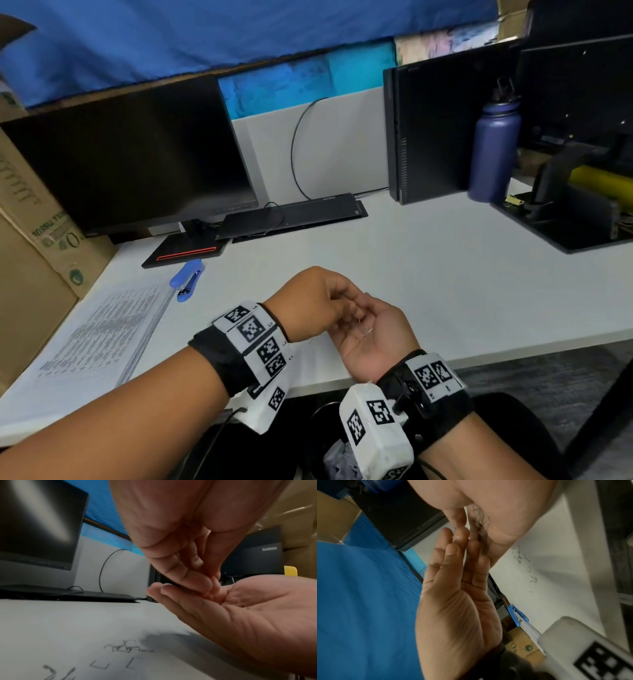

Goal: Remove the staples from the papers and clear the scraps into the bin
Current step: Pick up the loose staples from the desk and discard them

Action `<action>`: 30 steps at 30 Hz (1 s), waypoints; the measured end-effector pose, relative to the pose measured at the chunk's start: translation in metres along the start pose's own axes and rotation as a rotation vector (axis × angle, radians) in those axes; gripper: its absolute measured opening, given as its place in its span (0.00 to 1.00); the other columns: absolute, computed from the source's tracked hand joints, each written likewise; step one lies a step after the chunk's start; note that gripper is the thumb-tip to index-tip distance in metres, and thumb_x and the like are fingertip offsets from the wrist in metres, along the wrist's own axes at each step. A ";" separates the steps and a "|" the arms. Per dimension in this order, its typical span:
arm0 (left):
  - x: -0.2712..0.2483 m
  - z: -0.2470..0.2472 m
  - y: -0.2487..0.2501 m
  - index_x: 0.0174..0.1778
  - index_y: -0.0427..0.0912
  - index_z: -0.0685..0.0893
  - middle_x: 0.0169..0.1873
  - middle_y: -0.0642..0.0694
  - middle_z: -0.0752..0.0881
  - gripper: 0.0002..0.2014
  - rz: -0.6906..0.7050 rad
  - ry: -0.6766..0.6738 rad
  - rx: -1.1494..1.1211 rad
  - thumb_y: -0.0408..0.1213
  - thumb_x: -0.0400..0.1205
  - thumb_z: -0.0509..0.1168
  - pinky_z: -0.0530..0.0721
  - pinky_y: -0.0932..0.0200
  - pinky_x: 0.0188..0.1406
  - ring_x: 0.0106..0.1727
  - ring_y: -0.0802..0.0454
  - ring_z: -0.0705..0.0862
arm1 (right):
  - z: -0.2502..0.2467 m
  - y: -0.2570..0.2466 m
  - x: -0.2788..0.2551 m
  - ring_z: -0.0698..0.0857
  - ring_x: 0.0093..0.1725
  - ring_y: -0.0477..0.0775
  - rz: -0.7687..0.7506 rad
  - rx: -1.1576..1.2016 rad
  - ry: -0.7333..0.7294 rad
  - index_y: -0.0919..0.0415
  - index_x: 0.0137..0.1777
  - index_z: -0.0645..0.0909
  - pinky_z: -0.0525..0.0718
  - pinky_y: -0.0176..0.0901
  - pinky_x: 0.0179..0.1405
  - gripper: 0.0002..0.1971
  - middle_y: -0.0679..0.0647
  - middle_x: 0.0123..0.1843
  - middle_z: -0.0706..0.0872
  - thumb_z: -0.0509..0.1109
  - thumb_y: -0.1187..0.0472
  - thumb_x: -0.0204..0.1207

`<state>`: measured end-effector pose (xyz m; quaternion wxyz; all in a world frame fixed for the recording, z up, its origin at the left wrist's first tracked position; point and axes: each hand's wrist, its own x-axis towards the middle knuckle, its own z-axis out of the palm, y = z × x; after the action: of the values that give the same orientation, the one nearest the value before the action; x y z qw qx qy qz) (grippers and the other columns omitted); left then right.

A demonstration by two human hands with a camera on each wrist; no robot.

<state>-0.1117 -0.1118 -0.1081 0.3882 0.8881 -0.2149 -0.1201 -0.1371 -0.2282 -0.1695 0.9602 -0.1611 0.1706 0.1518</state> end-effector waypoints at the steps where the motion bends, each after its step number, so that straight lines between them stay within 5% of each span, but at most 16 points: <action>1: 0.001 0.001 0.000 0.48 0.43 0.92 0.41 0.44 0.94 0.09 0.003 0.017 0.017 0.25 0.80 0.70 0.91 0.60 0.45 0.40 0.56 0.92 | 0.000 0.000 0.000 0.92 0.44 0.60 0.004 0.007 -0.011 0.71 0.66 0.81 0.84 0.55 0.64 0.21 0.64 0.41 0.92 0.54 0.57 0.87; 6: 0.009 -0.014 -0.012 0.47 0.46 0.91 0.38 0.51 0.91 0.06 0.003 0.164 0.163 0.33 0.82 0.69 0.86 0.65 0.41 0.38 0.61 0.87 | -0.002 -0.007 0.003 0.87 0.63 0.68 0.019 0.013 -0.021 0.76 0.66 0.79 0.83 0.58 0.66 0.24 0.72 0.61 0.88 0.54 0.55 0.88; 8: 0.014 -0.026 -0.022 0.54 0.45 0.90 0.44 0.51 0.91 0.11 -0.050 0.182 0.303 0.33 0.86 0.62 0.86 0.60 0.51 0.47 0.57 0.88 | -0.004 -0.014 0.005 0.86 0.64 0.69 0.000 0.005 0.000 0.77 0.65 0.80 0.83 0.57 0.66 0.24 0.72 0.61 0.88 0.55 0.55 0.88; 10: 0.015 -0.034 -0.038 0.66 0.46 0.86 0.61 0.48 0.88 0.17 -0.110 0.097 0.536 0.31 0.88 0.56 0.81 0.57 0.68 0.64 0.51 0.85 | -0.006 -0.023 0.007 0.86 0.64 0.69 -0.026 0.016 0.011 0.77 0.64 0.80 0.83 0.57 0.66 0.23 0.72 0.60 0.88 0.56 0.55 0.87; 12: 0.010 -0.031 -0.056 0.77 0.50 0.77 0.78 0.50 0.76 0.23 -0.098 -0.074 0.730 0.29 0.88 0.54 0.67 0.57 0.80 0.79 0.51 0.73 | -0.008 -0.031 0.008 0.87 0.63 0.69 -0.048 0.034 0.017 0.77 0.64 0.81 0.84 0.57 0.65 0.23 0.72 0.59 0.89 0.56 0.56 0.87; 16: -0.021 -0.012 -0.077 0.87 0.50 0.57 0.88 0.53 0.52 0.30 0.110 -0.356 0.889 0.28 0.88 0.52 0.51 0.63 0.85 0.87 0.55 0.55 | -0.009 -0.037 0.008 0.87 0.62 0.69 -0.068 0.056 0.016 0.77 0.63 0.81 0.85 0.57 0.64 0.23 0.71 0.59 0.89 0.56 0.56 0.87; 18: -0.034 -0.015 -0.083 0.88 0.47 0.55 0.88 0.54 0.51 0.31 0.149 -0.359 0.934 0.28 0.88 0.52 0.47 0.71 0.81 0.87 0.57 0.54 | -0.009 -0.036 0.009 0.87 0.63 0.69 -0.064 0.053 0.012 0.77 0.63 0.81 0.85 0.56 0.63 0.23 0.71 0.59 0.89 0.56 0.55 0.88; 20: -0.043 -0.030 -0.087 0.85 0.47 0.65 0.86 0.56 0.58 0.26 0.120 -0.342 0.927 0.31 0.89 0.53 0.47 0.77 0.77 0.85 0.60 0.59 | -0.009 -0.034 0.008 0.87 0.62 0.69 -0.055 0.041 0.014 0.77 0.62 0.81 0.85 0.57 0.63 0.23 0.71 0.59 0.89 0.57 0.55 0.87; 23: -0.047 -0.059 -0.093 0.72 0.53 0.83 0.77 0.58 0.75 0.19 -0.039 -0.188 0.745 0.34 0.88 0.58 0.64 0.67 0.80 0.78 0.61 0.73 | -0.008 -0.029 0.009 0.87 0.62 0.70 -0.047 0.039 0.016 0.77 0.62 0.82 0.84 0.57 0.65 0.23 0.71 0.58 0.89 0.57 0.55 0.87; 26: -0.047 -0.077 -0.102 0.67 0.51 0.85 0.67 0.54 0.85 0.16 -0.262 0.024 0.636 0.34 0.85 0.62 0.77 0.62 0.70 0.66 0.57 0.83 | -0.008 -0.025 0.010 0.87 0.62 0.70 -0.040 0.023 0.010 0.77 0.63 0.81 0.84 0.57 0.65 0.23 0.72 0.58 0.89 0.58 0.55 0.87; 30: -0.044 -0.063 -0.100 0.66 0.48 0.83 0.55 0.50 0.85 0.16 -0.420 -0.089 0.669 0.36 0.83 0.63 0.80 0.63 0.54 0.51 0.54 0.82 | -0.009 -0.019 0.011 0.86 0.62 0.70 -0.029 0.008 0.008 0.77 0.63 0.81 0.83 0.58 0.66 0.23 0.72 0.58 0.89 0.58 0.55 0.86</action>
<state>-0.0971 0.0099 -0.1375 0.0350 0.9840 -0.0724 -0.1588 -0.1229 -0.2459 -0.1771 0.9622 -0.1603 0.1730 0.1366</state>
